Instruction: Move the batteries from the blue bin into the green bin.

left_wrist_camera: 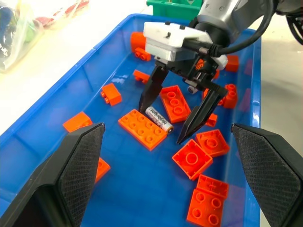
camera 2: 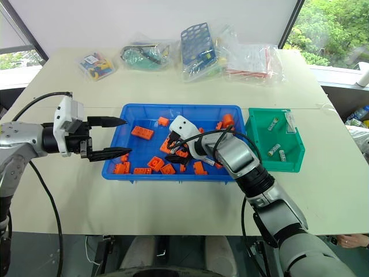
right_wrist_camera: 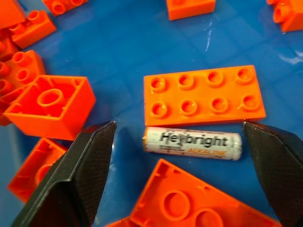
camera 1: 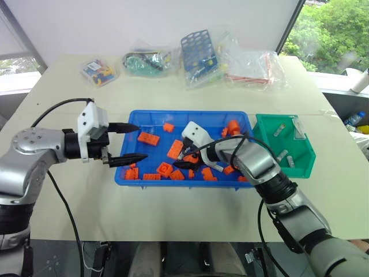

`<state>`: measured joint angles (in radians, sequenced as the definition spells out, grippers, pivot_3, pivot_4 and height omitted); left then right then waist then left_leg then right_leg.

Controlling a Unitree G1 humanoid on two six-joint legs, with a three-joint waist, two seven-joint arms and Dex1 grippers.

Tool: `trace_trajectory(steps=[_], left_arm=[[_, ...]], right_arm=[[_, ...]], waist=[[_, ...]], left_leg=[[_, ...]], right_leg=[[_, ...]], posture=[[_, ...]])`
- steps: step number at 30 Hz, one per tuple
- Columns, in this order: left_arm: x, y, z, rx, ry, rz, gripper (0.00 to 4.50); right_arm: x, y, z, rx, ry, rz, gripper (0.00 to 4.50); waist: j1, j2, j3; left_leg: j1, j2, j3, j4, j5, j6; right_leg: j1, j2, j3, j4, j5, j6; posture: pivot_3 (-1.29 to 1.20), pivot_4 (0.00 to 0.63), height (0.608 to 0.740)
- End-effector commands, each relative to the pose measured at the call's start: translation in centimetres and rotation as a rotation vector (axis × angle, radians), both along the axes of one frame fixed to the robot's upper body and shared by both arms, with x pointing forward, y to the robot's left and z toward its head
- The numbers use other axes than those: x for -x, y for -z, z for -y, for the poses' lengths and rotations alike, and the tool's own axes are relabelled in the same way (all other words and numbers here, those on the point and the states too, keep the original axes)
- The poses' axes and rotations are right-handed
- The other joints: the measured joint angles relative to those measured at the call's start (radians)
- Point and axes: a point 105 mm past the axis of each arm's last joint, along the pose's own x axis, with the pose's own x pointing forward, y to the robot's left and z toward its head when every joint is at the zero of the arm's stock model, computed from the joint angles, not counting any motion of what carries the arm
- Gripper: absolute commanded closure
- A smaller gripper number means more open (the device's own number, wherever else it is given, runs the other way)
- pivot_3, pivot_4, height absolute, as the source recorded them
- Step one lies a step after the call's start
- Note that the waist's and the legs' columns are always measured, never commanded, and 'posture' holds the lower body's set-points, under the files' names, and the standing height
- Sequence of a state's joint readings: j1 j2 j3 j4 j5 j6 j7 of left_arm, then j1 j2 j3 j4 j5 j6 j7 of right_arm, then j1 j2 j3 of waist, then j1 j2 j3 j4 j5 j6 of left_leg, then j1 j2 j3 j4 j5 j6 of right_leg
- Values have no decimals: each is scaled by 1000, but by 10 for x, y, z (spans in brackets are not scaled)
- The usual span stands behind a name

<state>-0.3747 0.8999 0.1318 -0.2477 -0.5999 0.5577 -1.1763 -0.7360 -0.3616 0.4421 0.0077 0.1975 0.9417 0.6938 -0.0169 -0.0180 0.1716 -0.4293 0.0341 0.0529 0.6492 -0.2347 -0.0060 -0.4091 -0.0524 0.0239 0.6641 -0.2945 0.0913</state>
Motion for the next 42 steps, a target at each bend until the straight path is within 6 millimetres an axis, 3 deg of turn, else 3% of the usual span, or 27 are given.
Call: trace_trajectory(steps=[1, 2, 4, 7, 9, 11, 13, 16, 18, 20, 22, 25, 31, 36, 39, 42], left_arm=[[6, -12, 8, 9, 60, 28, 0], [7, -13, 9, 14, 66, 27, 0], [8, -15, 13, 23, 83, 22, 0], [11, -17, 21, 38, 132, 10, 0], [11, -18, 26, 46, 154, 11, 0], [9, -18, 30, 58, 174, 15, 0], [8, -17, 33, 64, 182, 17, 0], [5, -14, 36, 68, 194, 14, 0], [4, -13, 38, 69, 201, 15, 0], [2, -12, 38, 69, 206, 18, 0], [0, -12, 39, 65, 211, 23, 0], [-3, -13, 39, 64, 212, 31, 0], [-6, -15, 39, 64, 203, 48, 0], [-5, -15, 37, 64, 187, 57, 0], [-5, -15, 36, 66, 179, 58, 0], [-5, -14, 37, 66, 177, 60, 0]], right_arm=[[0, 0, 4, -15, 16, -8, 1937], [0, -3, 5, -26, 19, -6, 2279], [0, -16, 7, -66, 26, 0, 2268], [-4, -67, 20, -228, 71, 18, 2268], [-13, -99, 53, -289, 169, 64, 2268], [-20, -119, 104, -291, 320, 107, 2268], [-19, -124, 143, -252, 428, 132, 2268], [-9, -113, 198, -151, 565, 135, 2268], [0, -104, 224, -101, 634, 120, 2268], [7, -97, 235, -77, 660, 106, 2268], [11, -88, 238, -67, 671, 86, 1221], [11, -83, 243, -30, 683, 105, 36], [0, -119, 233, -72, 608, 225, 36], [0, -145, 187, -129, 393, 265, 36], [10, -137, 154, -110, 226, 213, 36], [21, -101, 130, 45, 58, 158, 36]], waist=[[0, 0, 0], [0, 0, 0], [0, 0, 0], [3, 0, 0], [5, 0, 0], [13, 0, 0], [26, 0, 0], [25, -1, 0], [19, -1, 0], [9, 0, 0], [-3, 0, 0], [-7, 1, 0], [0, 1, 0], [1, 1, 1], [1, 1, 1], [2, 1, 0]], left_leg=[[0, 0, 0, 0, 0, 0], [0, 0, 0, 0, 0, 0], [0, 0, 0, 0, 0, 0], [0, 0, 0, 0, 0, 0], [0, 0, 0, 0, 0, 0], [0, 0, 0, 0, 0, 0], [0, -1, -1, 0, 0, 0], [0, -1, 0, -2, -1, 1], [0, -2, 1, -2, -1, 1], [0, -1, 1, -1, -1, 1], [1, -1, 2, -1, -1, 1], [2, 0, 1, -1, -1, 1], [2, 0, 1, -1, -1, 1], [2, 0, 1, -1, -1, 1], [2, 1, 1, -1, -1, 1], [2, 2, 0, -1, -1, 1]], right_leg=[[0, 0, 0, 0, 0, 0], [0, 0, 0, 0, 0, 0], [0, 0, 0, 0, 0, 0], [0, 0, 0, 0, 0, 0], [0, 0, 0, 0, 0, 0], [0, 0, 0, 0, 0, 0], [1, -2, -1, -2, 0, 0], [2, -2, -1, -5, 0, 0], [2, -1, 0, -5, 0, 0], [1, 1, 1, -4, 0, 0], [1, 2, 2, -2, 0, 0], [1, 4, 3, -1, 0, 0], [1, 4, 3, -1, 0, 0], [1, 4, 3, -1, 0, 0], [1, 4, 3, -1, 0, 0], [1, 3, 3, -1, 0, 0]], posture=[[0, 150, 739], [0, 150, 739], [0, 150, 739], [0, 150, 739], [0, 150, 739], [0, 150, 739], [0, 150, 739], [0, 150, 739], [0, 150, 739], [0, 150, 739], [0, 150, 739], [0, 150, 739], [0, 150, 739], [0, 150, 739], [0, 150, 739], [0, 150, 739]])
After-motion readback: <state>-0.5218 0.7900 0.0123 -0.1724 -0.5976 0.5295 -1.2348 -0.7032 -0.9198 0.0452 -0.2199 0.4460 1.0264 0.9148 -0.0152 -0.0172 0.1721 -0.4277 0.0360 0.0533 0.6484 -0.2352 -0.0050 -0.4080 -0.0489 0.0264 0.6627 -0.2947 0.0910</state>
